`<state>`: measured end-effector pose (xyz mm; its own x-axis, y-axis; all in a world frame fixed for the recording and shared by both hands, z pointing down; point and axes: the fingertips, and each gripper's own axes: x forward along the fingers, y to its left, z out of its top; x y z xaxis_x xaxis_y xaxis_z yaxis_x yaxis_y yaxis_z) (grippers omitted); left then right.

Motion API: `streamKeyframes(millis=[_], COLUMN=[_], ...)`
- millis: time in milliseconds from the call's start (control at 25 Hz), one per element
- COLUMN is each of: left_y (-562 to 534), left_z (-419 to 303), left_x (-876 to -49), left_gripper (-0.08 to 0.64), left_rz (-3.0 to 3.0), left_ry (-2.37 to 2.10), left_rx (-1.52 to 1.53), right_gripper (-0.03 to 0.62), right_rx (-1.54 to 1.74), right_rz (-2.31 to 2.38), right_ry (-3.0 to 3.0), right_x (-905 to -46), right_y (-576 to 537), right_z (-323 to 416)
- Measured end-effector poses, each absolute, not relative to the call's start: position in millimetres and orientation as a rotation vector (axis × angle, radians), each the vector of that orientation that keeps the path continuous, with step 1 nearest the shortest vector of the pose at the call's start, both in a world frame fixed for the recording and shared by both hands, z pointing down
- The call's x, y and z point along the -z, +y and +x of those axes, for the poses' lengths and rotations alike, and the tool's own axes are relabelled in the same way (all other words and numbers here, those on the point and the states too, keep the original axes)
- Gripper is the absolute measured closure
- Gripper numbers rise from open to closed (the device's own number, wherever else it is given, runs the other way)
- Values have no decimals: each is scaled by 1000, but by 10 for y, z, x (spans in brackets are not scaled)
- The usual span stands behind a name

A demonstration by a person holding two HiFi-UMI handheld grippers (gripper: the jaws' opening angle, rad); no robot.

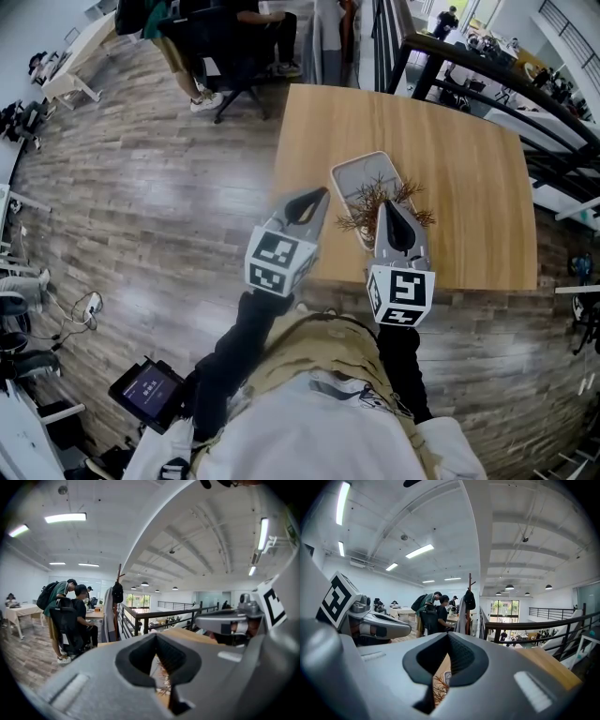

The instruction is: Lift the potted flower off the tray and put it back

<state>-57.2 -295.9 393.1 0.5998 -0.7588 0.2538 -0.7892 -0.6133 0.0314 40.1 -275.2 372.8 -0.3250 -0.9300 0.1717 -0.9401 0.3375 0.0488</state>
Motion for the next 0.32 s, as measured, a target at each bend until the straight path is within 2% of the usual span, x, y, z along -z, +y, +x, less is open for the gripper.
streamKeyframes(millis=[320], left_y=[-2958], left_z=[-542], left_x=[-3895], left_gripper=[558], left_rz=[2689], left_ry=[-1303], left_rx=[-317], right_gripper=[589], right_rx=[-77], right_rz=[1709], right_ry=[-2424], right_x=[-3692], right_y=[-2730], right_z=[416])
